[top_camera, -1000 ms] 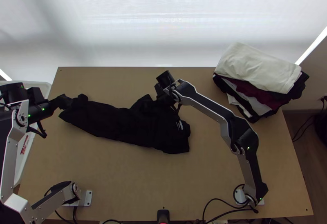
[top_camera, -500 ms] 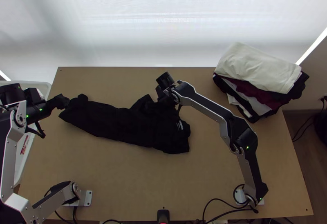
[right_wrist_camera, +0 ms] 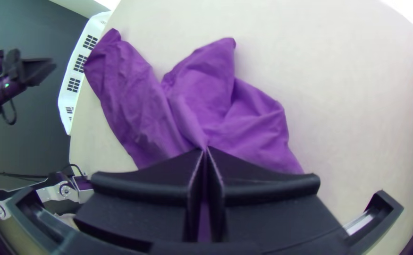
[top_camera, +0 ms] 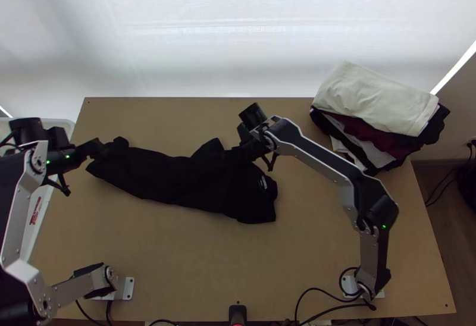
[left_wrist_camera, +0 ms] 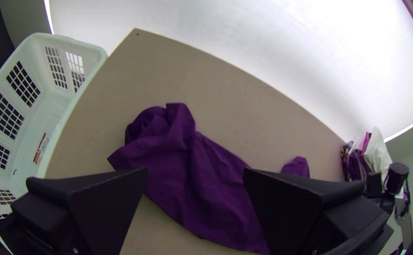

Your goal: Fold the t-shirt

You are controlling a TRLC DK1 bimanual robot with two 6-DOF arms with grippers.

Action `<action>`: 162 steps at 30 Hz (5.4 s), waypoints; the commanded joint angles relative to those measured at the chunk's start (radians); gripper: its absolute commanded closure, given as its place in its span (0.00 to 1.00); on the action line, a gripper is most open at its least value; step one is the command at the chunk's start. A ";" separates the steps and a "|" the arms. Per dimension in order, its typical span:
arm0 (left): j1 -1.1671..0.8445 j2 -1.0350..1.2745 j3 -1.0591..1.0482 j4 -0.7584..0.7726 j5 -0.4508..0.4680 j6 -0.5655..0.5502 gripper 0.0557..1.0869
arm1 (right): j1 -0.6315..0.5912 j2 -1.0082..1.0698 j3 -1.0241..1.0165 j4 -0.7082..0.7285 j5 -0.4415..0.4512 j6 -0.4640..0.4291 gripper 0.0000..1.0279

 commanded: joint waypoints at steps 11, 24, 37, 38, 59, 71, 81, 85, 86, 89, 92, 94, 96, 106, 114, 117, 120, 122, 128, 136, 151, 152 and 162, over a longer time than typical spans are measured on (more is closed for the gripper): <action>-0.059 0.359 0.118 0.198 -0.004 0.100 0.05 | -0.008 -0.183 -0.078 -0.006 0.002 0.058 0.97; -0.202 0.430 0.119 0.167 -0.011 0.149 0.05 | -0.004 -0.197 -0.095 -0.006 0.024 0.082 0.97; -0.166 0.473 0.098 0.192 -0.113 0.167 0.64 | -0.002 -0.220 -0.081 -0.006 0.051 0.093 0.97; -0.159 0.463 0.096 0.206 -0.114 0.146 0.79 | -0.004 -0.226 -0.082 -0.006 0.054 0.093 0.97; -0.128 0.312 0.727 0.135 -0.113 -0.250 0.96 | -0.185 -0.321 0.076 0.125 0.410 0.062 0.97; -0.097 0.129 0.615 0.097 -0.073 -0.265 0.96 | -0.208 -0.476 0.039 0.219 0.481 0.045 0.97; -0.030 -0.149 0.116 0.026 0.042 -0.112 0.96 | -0.120 -0.602 -0.222 -0.106 0.401 0.190 0.97; -0.025 -0.227 -0.042 0.000 0.070 -0.034 0.96 | -0.102 -0.671 -0.391 -0.108 0.318 0.231 0.97; -0.025 -0.235 -0.071 -0.004 0.070 -0.021 0.96 | -0.091 -0.681 -0.426 -0.108 0.301 0.233 0.97; -0.025 -0.236 -0.141 -0.012 0.076 0.005 0.96 | -0.056 -0.706 -0.519 -0.108 0.280 0.237 0.97; -0.025 -0.222 -0.181 -0.026 0.076 0.046 0.96 | -0.027 -0.717 -0.584 -0.109 0.251 0.249 0.97; -0.028 -0.216 -0.200 -0.037 0.079 0.075 0.96 | -0.007 -0.715 -0.619 -0.143 0.203 0.254 0.97; -0.030 -0.215 -0.215 -0.038 0.091 0.098 0.96 | 0.013 -0.715 -0.653 -0.152 0.177 0.254 0.97; -0.156 -0.187 -0.256 -0.066 0.114 0.130 0.96 | 0.064 -0.652 -0.791 -0.094 0.127 0.251 0.97; -0.185 -0.178 -0.236 -0.075 0.114 0.123 0.96 | 0.062 -0.660 -0.815 -0.072 0.127 0.176 0.47; -0.186 -0.170 -0.227 -0.075 0.114 0.120 0.96 | 0.068 -0.701 -0.811 -0.072 0.128 0.150 0.47; -0.188 -0.162 -0.221 -0.075 0.114 0.117 0.96 | 0.078 -0.735 -0.771 -0.071 0.160 0.104 0.47; -0.189 -0.159 -0.216 -0.073 0.114 0.112 0.96 | 0.064 -0.730 -0.736 -0.049 0.166 0.091 0.47; -0.189 -0.156 -0.200 -0.067 0.113 0.095 0.96 | -0.107 -0.625 -0.650 0.081 0.166 0.065 0.47; -0.189 -0.155 -0.160 -0.076 0.111 0.086 0.96 | -0.217 -0.462 -0.553 0.119 0.163 0.082 0.47; -0.192 -0.159 -0.129 -0.098 0.102 0.072 0.96 | -0.179 -0.382 -0.598 0.102 0.163 0.114 0.47; -0.192 -0.159 -0.127 -0.099 0.102 0.072 0.96 | -0.177 -0.373 -0.598 0.102 0.163 0.117 0.47; -0.185 -0.169 -0.127 -0.112 0.102 0.072 0.96 | -0.146 -0.375 -0.599 0.164 0.163 0.151 0.97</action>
